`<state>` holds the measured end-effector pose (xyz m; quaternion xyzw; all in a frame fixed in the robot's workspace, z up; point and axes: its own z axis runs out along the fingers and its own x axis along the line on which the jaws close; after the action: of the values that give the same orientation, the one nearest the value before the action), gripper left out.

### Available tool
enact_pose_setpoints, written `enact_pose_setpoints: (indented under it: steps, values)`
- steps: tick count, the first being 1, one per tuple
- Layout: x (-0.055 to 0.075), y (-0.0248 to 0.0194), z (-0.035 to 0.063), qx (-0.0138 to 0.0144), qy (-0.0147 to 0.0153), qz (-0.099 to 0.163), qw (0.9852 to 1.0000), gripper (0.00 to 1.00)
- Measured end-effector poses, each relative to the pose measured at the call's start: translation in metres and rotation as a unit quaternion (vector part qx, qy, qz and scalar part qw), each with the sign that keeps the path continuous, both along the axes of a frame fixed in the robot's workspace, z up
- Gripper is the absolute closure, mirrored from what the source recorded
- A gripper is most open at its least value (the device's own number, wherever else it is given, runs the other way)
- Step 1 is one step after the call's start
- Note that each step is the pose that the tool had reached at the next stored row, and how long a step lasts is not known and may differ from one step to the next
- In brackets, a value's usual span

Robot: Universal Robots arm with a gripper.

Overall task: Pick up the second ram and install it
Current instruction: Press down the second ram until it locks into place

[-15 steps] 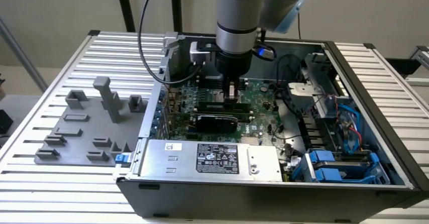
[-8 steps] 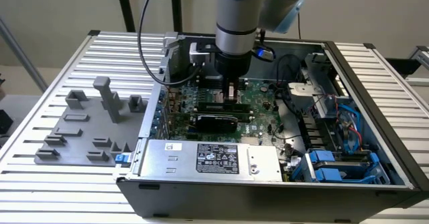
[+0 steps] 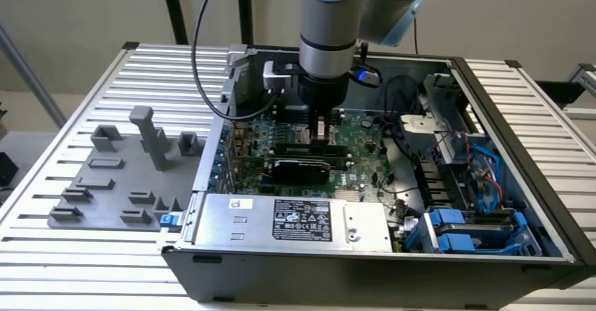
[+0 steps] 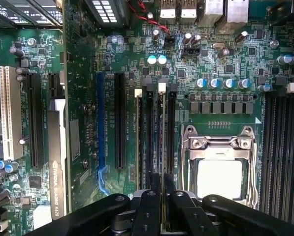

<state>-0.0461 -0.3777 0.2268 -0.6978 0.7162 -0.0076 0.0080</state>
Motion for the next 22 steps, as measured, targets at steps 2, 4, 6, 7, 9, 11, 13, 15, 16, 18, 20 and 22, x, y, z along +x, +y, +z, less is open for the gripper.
enact_pose_setpoints:
  steps: [2, 4, 6, 7, 9, 11, 13, 15, 16, 18, 20, 22]
  values:
    - [0.0000, 0.0000, -0.0007, 0.0000, 0.0000, 0.000, 1.0000, 1.00]
    - [-0.0001, 0.0000, -0.0014, 0.0000, 0.0000, 0.000, 1.0000, 1.00]
    - [-0.0002, 0.0000, -0.0022, 0.0000, 0.0000, 0.000, 1.0000, 1.00]
    - [-0.0003, 0.0000, -0.0026, 0.0000, 0.0000, 0.000, 1.0000, 1.00]
    - [-0.0005, 0.0000, -0.0030, -0.0001, 0.0000, 0.000, 1.0000, 1.00]
    - [-0.0005, 0.0000, -0.0031, -0.0001, 0.0000, 0.000, 1.0000, 1.00]
    - [-0.0005, 0.0003, -0.0032, 0.0001, 0.0000, 0.000, 1.0000, 1.00]
    - [-0.0006, 0.0010, -0.0032, 0.0000, 0.0000, 0.000, 1.0000, 1.00]
    - [-0.0005, 0.0013, -0.0032, -0.0001, 0.0000, 0.000, 1.0000, 1.00]
    - [-0.0005, 0.0016, -0.0036, -0.0001, 0.0000, 0.000, 1.0000, 1.00]
    - [-0.0005, 0.0016, -0.0051, -0.0011, 0.0000, 0.000, 1.0000, 1.00]
    - [-0.0005, 0.0016, -0.0065, -0.0018, 0.0000, 0.000, 1.0000, 1.00]
